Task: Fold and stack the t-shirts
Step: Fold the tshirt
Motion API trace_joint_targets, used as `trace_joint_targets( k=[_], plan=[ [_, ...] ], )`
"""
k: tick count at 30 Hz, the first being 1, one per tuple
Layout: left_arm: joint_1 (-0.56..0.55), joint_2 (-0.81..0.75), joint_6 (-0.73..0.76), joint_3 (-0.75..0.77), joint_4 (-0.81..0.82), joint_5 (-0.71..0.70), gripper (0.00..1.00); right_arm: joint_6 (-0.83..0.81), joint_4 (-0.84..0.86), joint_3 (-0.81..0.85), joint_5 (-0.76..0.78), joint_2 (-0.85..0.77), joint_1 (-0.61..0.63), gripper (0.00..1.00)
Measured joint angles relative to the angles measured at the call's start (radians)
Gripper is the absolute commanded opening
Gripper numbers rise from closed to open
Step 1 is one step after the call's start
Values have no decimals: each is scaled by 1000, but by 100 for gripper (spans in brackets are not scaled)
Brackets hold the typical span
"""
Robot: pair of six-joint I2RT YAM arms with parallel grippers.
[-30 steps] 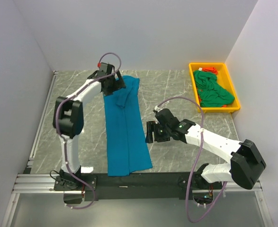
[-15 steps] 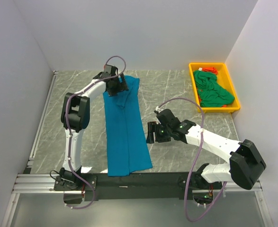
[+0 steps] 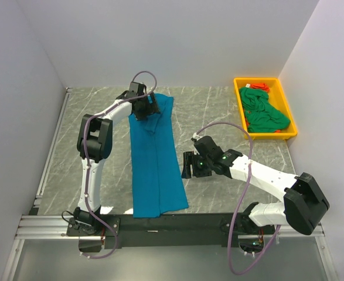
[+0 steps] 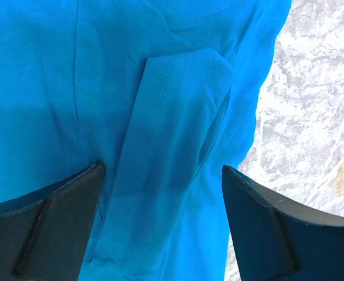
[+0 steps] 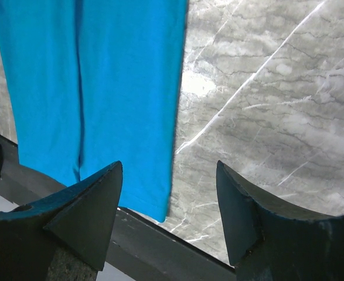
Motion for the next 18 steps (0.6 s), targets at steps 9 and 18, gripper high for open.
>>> trace_joint_targets(
  k=[9,18],
  plan=[
    [-8,0,-1,-4,15,46,87,0,2,0,1,-2,0,71],
    [-38,-2,-12,-10,29,79,86,0,3,-2,8,-12,0,71]
  ],
)
